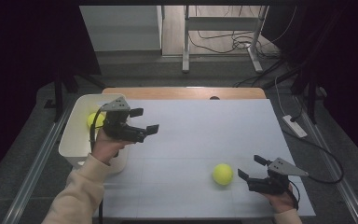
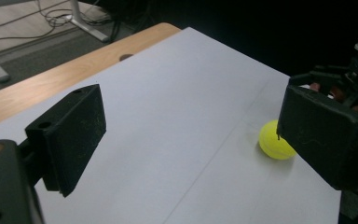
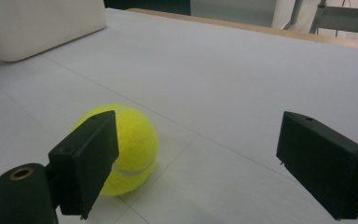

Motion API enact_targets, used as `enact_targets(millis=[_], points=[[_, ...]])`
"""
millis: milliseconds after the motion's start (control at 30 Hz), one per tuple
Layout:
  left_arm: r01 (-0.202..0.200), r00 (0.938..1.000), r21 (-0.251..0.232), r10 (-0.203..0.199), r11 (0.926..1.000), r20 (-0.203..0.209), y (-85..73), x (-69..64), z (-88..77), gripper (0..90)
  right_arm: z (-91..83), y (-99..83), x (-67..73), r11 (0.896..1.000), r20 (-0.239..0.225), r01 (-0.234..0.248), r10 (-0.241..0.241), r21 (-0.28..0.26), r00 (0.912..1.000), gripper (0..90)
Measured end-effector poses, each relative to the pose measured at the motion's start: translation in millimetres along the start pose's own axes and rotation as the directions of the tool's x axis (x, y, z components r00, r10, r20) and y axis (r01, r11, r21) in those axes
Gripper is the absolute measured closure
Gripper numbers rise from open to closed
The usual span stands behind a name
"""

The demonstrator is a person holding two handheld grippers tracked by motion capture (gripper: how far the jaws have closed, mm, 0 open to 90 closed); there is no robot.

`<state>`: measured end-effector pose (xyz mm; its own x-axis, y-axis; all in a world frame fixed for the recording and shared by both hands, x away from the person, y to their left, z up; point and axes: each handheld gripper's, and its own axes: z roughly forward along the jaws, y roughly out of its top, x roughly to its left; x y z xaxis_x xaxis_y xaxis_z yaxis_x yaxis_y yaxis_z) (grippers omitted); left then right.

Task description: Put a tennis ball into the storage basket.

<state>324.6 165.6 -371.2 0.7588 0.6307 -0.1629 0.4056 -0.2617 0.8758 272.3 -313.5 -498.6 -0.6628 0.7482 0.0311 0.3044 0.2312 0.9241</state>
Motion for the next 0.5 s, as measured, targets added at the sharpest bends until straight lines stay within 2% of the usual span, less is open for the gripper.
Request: enact_targets(millis=[300, 500], points=[[-0.022, 0.9989, 0.030, 0.021, 0.9993, 0.042, -2.7, -12.3, 17.8, 8.2, 0.5, -1.2, 0.6, 1.000, -0.002, -0.002, 0.002, 0.005, 1.0000, 12.6], [-0.016, 0.9973, 0.055, 0.012, 0.9984, 0.073, -6.6, -15.5, 31.8, 8.0, 1.5, -0.5, 0.7, 1.000, 0.002, -0.007, 0.007, 0.000, 1.0000, 12.6]])
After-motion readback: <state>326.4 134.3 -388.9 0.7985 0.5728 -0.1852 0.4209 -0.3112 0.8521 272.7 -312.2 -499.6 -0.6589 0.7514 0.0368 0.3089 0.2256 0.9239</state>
